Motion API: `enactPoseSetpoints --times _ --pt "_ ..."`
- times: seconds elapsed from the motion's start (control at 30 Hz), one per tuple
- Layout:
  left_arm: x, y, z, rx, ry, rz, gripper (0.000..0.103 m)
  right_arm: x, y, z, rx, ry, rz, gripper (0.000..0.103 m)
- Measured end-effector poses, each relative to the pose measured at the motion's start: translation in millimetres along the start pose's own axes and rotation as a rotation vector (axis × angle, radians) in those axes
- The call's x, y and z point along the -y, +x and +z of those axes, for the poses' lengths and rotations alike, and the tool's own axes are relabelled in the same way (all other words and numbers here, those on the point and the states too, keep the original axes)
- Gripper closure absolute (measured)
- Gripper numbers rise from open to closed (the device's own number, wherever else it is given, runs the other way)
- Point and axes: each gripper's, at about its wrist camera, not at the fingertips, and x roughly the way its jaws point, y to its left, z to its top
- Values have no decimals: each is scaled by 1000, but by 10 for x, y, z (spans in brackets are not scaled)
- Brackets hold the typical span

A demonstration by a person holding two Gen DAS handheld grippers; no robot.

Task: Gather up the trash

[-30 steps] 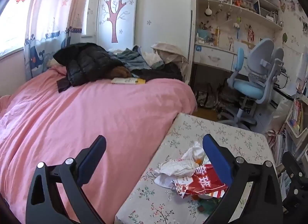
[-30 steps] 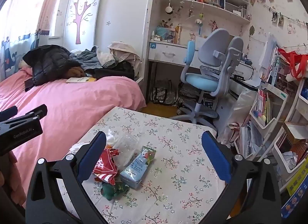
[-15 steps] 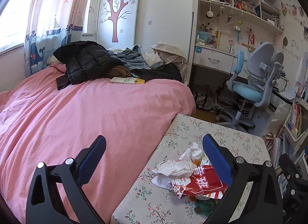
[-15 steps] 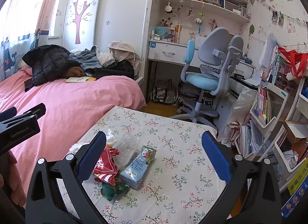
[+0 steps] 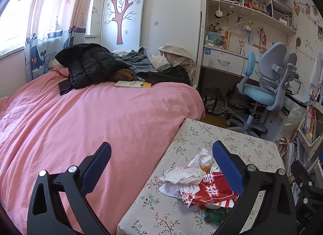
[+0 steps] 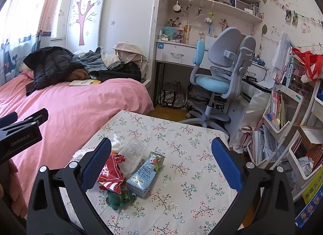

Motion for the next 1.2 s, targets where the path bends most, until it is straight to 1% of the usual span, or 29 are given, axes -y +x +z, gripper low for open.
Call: enactPoseSetpoints --times 1.2 --pt "3 -3 -33 -3 5 3 7 4 16 -18 -4 0 1 7"
